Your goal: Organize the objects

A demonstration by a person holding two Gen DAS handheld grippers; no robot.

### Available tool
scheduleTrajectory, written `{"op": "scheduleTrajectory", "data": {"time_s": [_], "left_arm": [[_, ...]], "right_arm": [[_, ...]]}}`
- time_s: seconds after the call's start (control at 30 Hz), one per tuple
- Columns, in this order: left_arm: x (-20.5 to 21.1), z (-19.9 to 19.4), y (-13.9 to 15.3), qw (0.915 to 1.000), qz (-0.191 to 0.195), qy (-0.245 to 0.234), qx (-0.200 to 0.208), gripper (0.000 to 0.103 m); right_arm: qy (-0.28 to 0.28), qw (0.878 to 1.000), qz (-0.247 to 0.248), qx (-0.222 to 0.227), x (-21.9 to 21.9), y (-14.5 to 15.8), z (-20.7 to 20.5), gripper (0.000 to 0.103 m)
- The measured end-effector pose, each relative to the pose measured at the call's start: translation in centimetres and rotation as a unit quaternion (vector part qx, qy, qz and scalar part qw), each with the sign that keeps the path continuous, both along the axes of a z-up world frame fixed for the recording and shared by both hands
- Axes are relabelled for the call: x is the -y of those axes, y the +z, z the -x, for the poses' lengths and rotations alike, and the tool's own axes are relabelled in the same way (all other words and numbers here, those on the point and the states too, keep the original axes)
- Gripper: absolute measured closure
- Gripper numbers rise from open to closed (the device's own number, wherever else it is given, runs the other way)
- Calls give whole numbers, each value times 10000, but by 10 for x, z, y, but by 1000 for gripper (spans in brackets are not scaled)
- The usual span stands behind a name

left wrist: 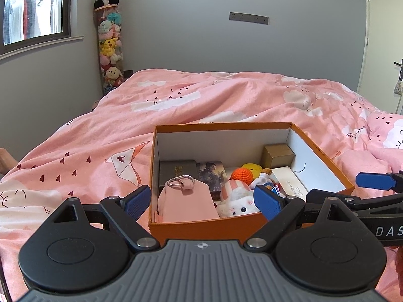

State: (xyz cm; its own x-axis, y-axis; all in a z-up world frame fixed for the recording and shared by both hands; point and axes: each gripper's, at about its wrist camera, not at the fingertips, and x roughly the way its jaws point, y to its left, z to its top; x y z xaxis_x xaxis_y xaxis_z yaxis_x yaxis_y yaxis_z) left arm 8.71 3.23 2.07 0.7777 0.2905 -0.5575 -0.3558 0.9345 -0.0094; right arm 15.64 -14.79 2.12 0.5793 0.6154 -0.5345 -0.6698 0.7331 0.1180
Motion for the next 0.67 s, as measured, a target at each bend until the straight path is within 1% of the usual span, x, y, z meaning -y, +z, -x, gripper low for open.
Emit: {"op": "scheduleTrajectory", "data": {"time_s": [0.67], "left_arm": [[-4, -1, -1, 10000, 32, 79, -40, 0]], "right_arm": [[52, 9999, 18, -112, -4, -4, 3, 1]]}}
